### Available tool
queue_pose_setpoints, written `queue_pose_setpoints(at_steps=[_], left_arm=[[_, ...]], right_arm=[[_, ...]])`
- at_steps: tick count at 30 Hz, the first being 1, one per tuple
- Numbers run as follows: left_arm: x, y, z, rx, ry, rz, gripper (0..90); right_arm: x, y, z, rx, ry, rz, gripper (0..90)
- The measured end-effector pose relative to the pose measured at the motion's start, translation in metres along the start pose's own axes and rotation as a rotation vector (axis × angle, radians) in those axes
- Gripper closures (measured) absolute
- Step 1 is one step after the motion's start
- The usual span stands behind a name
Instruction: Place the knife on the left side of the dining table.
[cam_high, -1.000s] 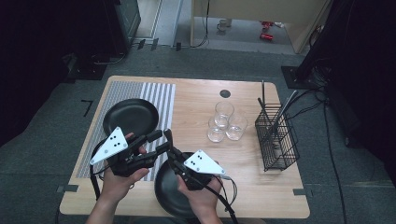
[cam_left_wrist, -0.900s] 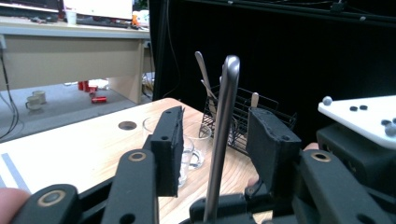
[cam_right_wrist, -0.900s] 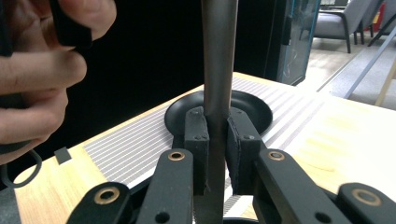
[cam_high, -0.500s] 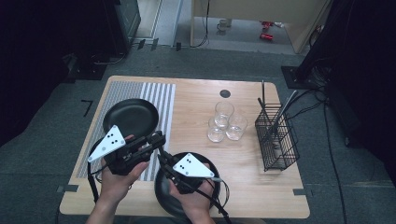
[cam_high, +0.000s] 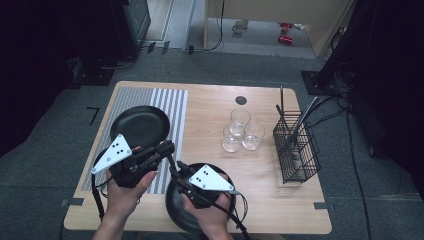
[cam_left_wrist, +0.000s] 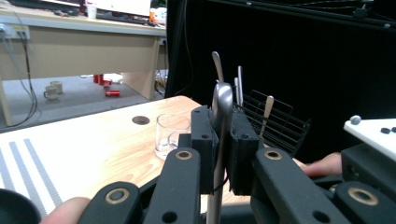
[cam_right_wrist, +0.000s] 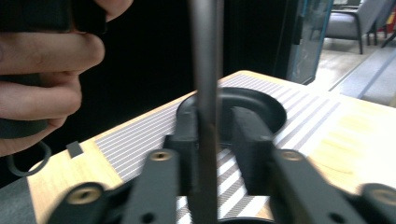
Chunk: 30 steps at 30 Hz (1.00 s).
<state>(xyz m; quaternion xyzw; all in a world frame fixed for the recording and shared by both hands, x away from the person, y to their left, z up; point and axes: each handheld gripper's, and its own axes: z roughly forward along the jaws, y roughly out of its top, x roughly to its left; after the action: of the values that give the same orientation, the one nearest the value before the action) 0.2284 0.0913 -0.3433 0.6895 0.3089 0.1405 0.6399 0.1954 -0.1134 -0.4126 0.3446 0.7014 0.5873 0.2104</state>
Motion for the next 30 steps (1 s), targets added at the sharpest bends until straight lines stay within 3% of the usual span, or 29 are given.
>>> queue_pose_setpoints(at_steps=[5,10,18,30], left_arm=[[0.004,0.001,-0.003,-0.006,0.015,0.001,84.9],[0.007,0.000,-0.004,0.004,0.017,0.011,85.0],[0.013,-0.001,-0.005,0.008,0.032,0.000,85.0],[0.023,-0.001,-0.011,-0.003,0.066,-0.009,85.0]], right_arm=[[-0.009,-0.001,-0.007,0.020,-0.059,-0.005,42.3],[-0.027,-0.005,-0.016,0.056,-0.091,0.042,17.0],[-0.056,-0.014,-0.035,0.065,-0.173,0.062,15.5],[-0.088,-0.030,-0.064,0.088,-0.253,0.091,16.1]])
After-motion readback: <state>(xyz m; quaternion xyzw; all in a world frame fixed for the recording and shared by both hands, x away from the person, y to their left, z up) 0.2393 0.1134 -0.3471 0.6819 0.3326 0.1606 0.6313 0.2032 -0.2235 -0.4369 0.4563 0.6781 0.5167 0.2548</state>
